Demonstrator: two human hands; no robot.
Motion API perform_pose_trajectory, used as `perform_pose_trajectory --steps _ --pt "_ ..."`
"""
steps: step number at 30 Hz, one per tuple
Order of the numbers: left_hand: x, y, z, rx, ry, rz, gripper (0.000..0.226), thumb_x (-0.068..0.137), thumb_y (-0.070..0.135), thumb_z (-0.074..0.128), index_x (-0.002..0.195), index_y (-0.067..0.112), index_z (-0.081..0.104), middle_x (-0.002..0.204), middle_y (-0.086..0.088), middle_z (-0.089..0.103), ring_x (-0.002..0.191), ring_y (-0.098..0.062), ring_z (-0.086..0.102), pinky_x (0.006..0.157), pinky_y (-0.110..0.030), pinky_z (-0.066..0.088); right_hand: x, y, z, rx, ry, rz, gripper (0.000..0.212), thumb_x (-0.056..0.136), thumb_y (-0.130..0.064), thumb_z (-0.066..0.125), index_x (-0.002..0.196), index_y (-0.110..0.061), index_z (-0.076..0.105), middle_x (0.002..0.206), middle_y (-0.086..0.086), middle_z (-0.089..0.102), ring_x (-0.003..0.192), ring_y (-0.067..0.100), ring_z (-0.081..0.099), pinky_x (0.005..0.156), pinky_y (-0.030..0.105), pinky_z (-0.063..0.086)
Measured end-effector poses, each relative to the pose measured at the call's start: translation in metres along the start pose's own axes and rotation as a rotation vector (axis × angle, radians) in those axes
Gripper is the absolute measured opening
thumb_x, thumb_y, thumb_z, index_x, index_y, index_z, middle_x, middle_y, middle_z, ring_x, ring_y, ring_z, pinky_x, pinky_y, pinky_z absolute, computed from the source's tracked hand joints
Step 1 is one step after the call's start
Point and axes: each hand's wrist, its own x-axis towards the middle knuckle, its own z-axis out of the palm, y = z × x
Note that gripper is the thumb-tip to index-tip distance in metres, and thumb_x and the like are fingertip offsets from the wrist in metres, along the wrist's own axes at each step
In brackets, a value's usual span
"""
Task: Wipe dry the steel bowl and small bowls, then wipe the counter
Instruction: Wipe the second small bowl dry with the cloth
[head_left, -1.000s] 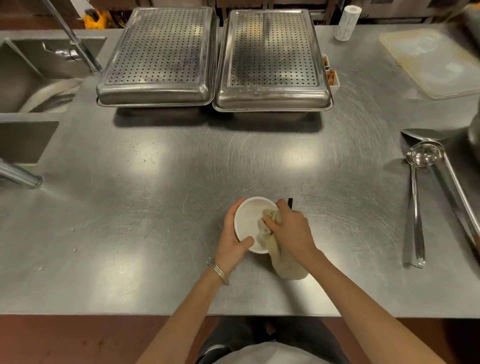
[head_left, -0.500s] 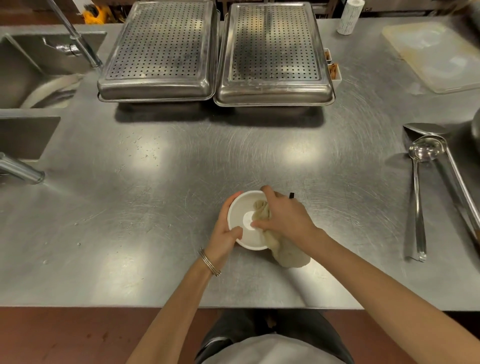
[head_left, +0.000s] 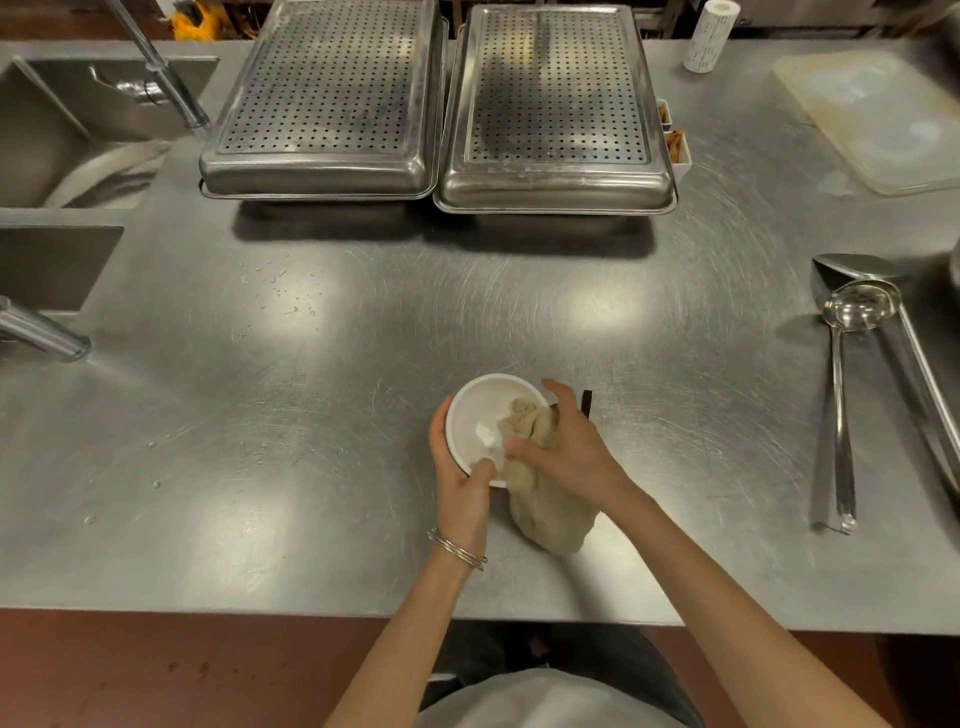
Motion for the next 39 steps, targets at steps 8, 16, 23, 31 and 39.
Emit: perform_pose_trajectory --steps 8,16,23,31,39 --pt "0.017 0.02 -0.018 0.126 -0.345 -0.085 0.075 0.055 0.007 0.054 0.124 0.033 0.043 0.127 0.001 0.049 0.116 -0.017 0.048 0.09 -0.035 0.049 0.004 -0.003 -0.022 -0.321 -0.106 -0.173 0.085 0.07 -0.023 0.077 0.14 -0.025 0.029 0.13 0.003 0.048 0.114 0.017 0.049 0.083 0.019 0.036" --pt "0.034 0.031 -0.015 0.281 -0.451 -0.005 0.076 0.058 0.009 0.056 0.128 0.031 0.039 0.131 0.006 0.046 0.119 -0.016 0.047 0.092 -0.031 0.048 0.004 0.001 -0.011 -0.309 0.049 -0.132 0.055 0.076 -0.028 0.073 0.118 -0.018 0.04 0.097 -0.007 0.053 0.087 0.015 0.056 0.058 0.011 0.032" --pt "0.001 0.0 -0.001 0.179 -0.161 0.089 0.072 0.061 0.005 0.055 0.127 0.026 0.035 0.127 0.005 0.044 0.114 -0.002 0.048 0.097 -0.023 0.044 0.004 0.003 -0.001 -0.338 0.03 -0.115 0.061 0.076 -0.027 0.068 0.128 -0.021 0.037 0.102 0.001 0.059 0.09 0.018 0.057 0.063 0.016 0.036" --pt "0.033 0.036 -0.025 0.477 -0.558 -0.196 0.071 0.057 0.0 0.042 0.115 0.04 0.04 0.109 0.012 0.049 0.098 -0.011 0.05 0.066 -0.025 0.048 0.007 0.014 -0.007 -0.781 -0.025 -0.314 0.055 0.083 -0.047 0.059 0.129 -0.023 0.042 0.118 0.001 0.06 0.096 0.027 0.061 0.07 0.034 0.047" --pt "0.022 0.027 -0.022 0.316 -0.311 -0.216 0.052 0.06 0.011 0.05 0.108 0.03 0.048 0.106 0.009 0.052 0.095 -0.013 0.053 0.073 -0.036 0.05 -0.001 0.016 -0.019 -0.485 0.107 -0.157 0.042 0.078 -0.04 0.068 0.116 -0.028 0.055 0.101 -0.004 0.067 0.089 0.019 0.063 0.073 0.028 0.043"
